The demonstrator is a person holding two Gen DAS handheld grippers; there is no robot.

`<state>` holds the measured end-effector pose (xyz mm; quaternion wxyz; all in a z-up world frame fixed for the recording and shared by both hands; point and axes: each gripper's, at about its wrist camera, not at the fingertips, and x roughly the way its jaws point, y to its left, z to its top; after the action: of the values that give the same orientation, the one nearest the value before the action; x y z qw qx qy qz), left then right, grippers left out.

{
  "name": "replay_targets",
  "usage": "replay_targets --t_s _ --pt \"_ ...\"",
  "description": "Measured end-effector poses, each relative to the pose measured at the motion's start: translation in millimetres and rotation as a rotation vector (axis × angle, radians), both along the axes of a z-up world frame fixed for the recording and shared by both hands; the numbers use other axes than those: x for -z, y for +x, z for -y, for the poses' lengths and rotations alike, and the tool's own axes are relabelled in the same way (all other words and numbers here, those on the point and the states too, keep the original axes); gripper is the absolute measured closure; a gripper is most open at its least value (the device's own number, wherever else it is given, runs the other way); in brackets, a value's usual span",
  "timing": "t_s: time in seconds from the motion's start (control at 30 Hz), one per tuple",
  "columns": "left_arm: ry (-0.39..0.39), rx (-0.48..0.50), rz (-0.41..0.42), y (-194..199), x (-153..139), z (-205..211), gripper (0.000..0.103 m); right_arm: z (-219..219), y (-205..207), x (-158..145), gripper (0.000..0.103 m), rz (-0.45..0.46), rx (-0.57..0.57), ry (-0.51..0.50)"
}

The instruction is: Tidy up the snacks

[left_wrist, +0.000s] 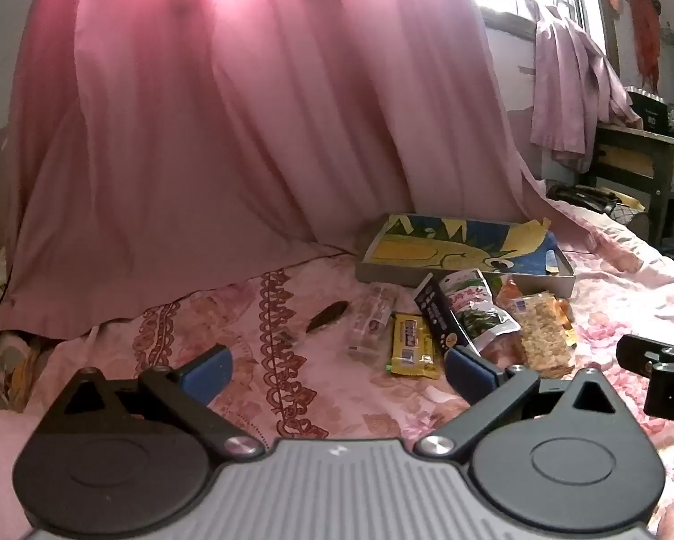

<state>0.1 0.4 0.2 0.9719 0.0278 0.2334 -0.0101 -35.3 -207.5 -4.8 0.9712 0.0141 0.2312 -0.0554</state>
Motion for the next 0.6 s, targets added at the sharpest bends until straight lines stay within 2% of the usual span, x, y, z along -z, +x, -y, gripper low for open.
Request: replay_targets --t_s 0.6 --pt "0.004 0.001 -0.001 0.0 0.1 0.1 0.000 -1.0 0.6 0.6 0.000 -0.004 0.000 -0.006"
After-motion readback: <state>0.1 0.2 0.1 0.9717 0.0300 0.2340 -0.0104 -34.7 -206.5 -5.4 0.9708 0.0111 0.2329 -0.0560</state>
